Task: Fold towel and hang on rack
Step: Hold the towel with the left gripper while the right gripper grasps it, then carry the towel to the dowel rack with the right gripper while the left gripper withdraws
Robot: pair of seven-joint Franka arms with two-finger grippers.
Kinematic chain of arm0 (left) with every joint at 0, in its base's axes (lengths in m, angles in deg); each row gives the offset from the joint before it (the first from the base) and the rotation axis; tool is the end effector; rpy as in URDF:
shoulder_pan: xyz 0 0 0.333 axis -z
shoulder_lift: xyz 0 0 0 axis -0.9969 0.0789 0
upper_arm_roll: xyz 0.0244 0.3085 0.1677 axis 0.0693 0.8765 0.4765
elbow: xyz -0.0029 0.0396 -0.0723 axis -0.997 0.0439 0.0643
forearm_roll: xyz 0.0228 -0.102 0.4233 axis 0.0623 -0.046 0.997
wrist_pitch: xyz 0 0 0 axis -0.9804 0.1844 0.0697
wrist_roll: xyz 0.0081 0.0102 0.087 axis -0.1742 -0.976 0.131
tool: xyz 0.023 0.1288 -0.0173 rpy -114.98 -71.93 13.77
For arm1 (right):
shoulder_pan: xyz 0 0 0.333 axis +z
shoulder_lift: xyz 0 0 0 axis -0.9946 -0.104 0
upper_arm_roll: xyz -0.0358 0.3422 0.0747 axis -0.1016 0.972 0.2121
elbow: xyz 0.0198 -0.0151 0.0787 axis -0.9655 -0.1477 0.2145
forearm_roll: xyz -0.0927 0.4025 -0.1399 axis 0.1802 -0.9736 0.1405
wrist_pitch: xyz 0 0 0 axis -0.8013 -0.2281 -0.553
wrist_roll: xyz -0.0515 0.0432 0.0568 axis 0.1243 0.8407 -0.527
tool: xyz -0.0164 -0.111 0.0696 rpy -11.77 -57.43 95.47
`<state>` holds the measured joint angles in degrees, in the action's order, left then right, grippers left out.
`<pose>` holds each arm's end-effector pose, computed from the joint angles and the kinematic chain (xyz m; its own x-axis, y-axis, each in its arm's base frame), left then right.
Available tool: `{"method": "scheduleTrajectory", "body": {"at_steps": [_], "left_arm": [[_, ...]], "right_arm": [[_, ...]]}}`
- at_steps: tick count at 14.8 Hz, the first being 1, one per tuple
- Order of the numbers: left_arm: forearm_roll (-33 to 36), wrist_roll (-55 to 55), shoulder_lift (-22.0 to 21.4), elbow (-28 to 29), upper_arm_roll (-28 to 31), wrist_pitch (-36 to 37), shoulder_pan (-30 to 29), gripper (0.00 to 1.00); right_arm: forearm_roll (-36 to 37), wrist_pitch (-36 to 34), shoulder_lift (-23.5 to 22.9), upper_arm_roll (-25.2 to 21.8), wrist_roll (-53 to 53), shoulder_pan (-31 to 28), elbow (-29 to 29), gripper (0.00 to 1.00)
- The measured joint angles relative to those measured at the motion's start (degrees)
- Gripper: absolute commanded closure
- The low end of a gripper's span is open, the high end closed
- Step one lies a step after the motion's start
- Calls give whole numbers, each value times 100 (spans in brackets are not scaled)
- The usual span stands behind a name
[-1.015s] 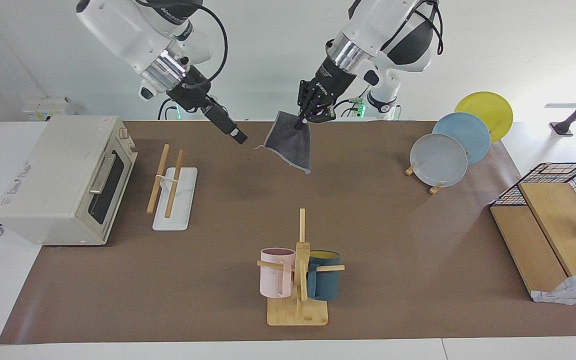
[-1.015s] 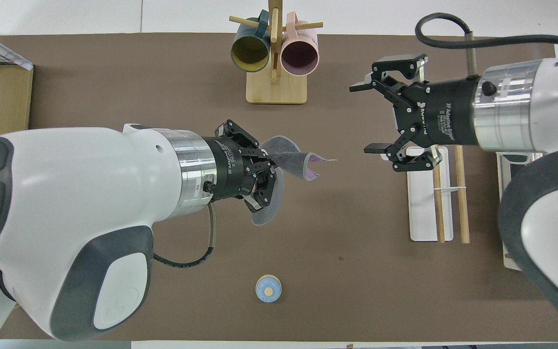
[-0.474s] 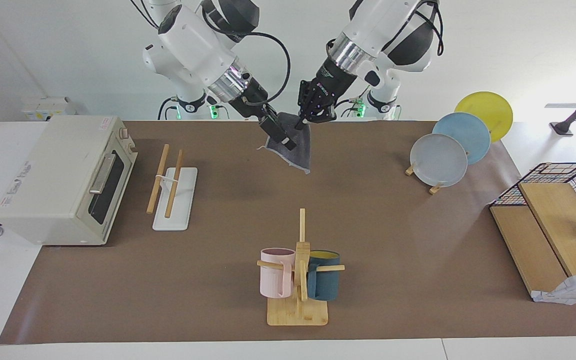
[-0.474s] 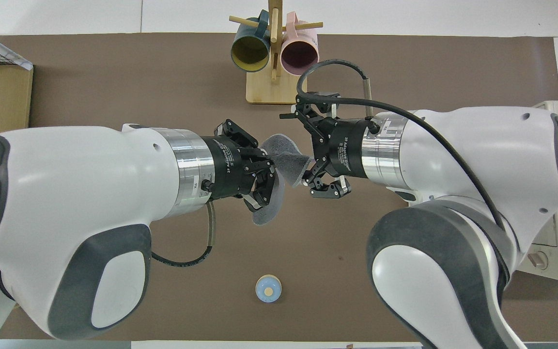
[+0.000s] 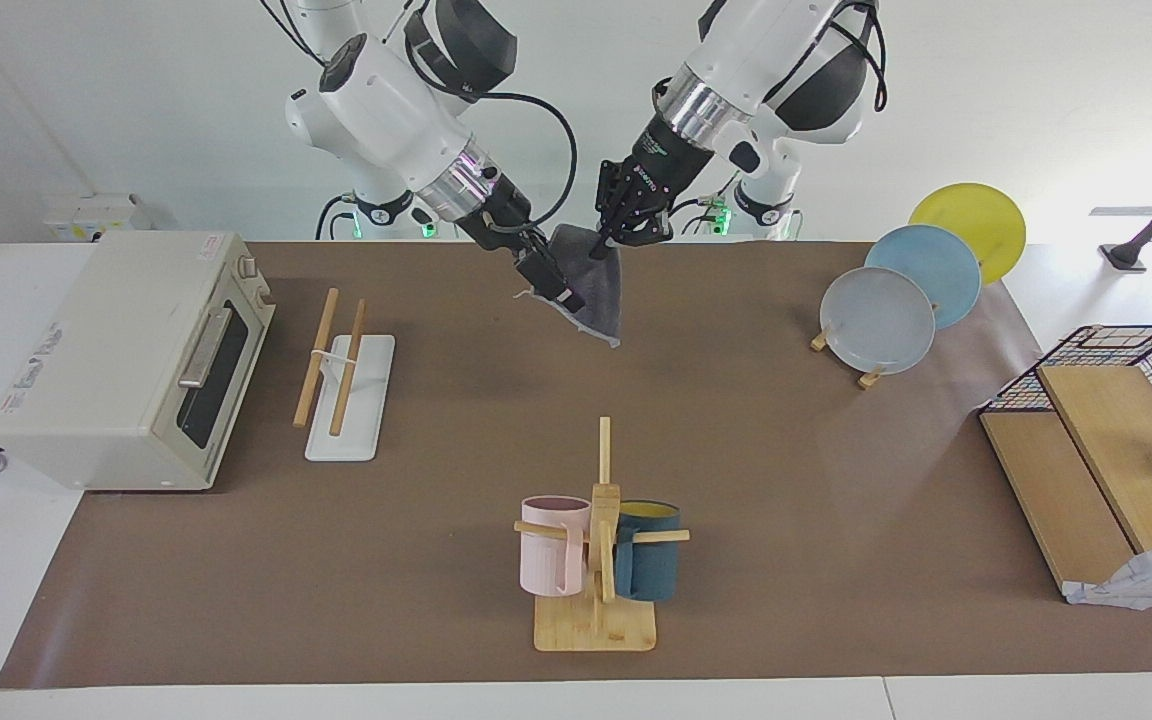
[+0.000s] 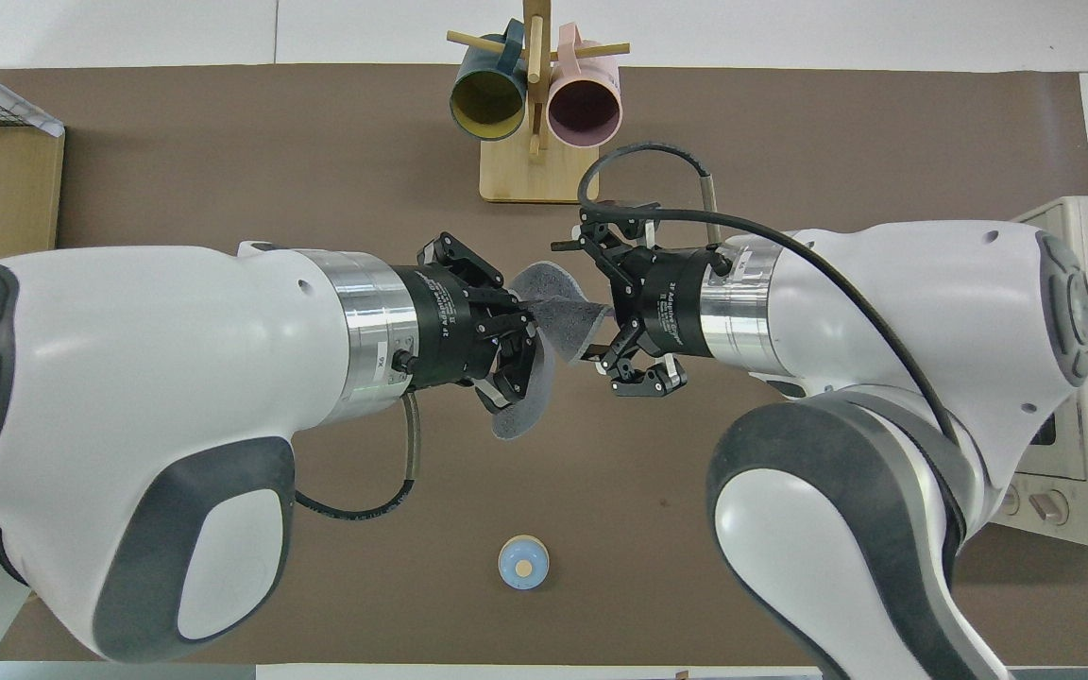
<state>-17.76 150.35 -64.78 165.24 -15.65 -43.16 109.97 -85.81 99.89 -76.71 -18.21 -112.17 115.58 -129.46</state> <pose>0.4970 -0.3972 0.6350 -0.3185 0.7617 -0.5643 0.9358 0.3477 -0.0589 0.5654 0.3080 0.5557 0.3489 -0.7589 -0.5498 -0.9223 -0.1742 -0.3449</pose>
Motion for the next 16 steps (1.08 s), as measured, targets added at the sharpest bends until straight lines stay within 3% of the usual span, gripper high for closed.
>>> {"method": "scheduleTrajectory", "body": {"at_steps": [1,4,14,15,16], "left_arm": [[0,13,-2,0,0,0,0,100],[0,37,-4,0,4,-1,0,100],[-7,72,-24,64,7,-3,0,100],[-8,72,-26,67,7,-4,0,1],[-8,69,-30,67,5,-6,1,0]], "right_arm": [[0,-32,0,0,11,11,-8,27],[0,-80,0,0,97,14,-13,99],[-7,-431,17,-38,1245,-114,45,100],[-7,-443,19,-38,1250,-117,49,100],[-7,-447,19,-37,1253,-116,51,100]]}}
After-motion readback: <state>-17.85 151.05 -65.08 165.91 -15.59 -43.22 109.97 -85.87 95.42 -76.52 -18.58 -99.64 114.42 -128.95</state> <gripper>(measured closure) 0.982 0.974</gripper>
